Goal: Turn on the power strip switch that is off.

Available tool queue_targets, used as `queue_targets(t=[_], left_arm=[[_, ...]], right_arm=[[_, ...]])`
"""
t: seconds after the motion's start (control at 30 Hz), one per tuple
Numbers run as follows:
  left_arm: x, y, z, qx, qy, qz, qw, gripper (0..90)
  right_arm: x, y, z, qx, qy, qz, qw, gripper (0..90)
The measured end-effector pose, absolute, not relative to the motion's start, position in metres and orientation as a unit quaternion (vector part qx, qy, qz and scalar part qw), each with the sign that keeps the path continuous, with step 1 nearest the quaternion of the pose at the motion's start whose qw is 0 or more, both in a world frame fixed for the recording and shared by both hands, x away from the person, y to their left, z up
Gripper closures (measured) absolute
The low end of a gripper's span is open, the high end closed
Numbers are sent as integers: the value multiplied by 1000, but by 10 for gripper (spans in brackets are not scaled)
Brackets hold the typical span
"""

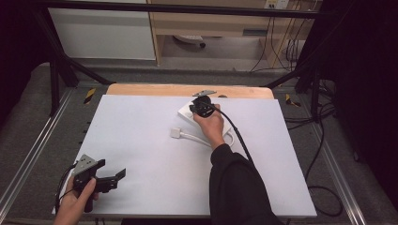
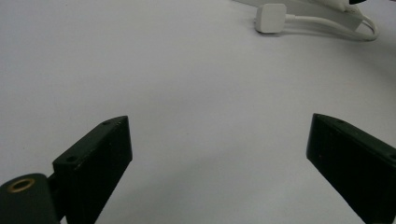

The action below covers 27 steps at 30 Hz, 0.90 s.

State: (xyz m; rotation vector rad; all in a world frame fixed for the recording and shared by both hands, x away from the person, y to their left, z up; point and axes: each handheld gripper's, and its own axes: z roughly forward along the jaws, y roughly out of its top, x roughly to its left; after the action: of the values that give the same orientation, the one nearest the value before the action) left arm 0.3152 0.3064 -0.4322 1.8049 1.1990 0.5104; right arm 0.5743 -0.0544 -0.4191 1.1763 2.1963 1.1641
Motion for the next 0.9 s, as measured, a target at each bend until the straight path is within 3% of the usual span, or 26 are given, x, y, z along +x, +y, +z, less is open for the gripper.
queue_targets(t=[0.9], left_arm=[[316,307,-433,726,486,206,441,68]], right_arm=[[564,-49,-433,425,784,408,193,900]])
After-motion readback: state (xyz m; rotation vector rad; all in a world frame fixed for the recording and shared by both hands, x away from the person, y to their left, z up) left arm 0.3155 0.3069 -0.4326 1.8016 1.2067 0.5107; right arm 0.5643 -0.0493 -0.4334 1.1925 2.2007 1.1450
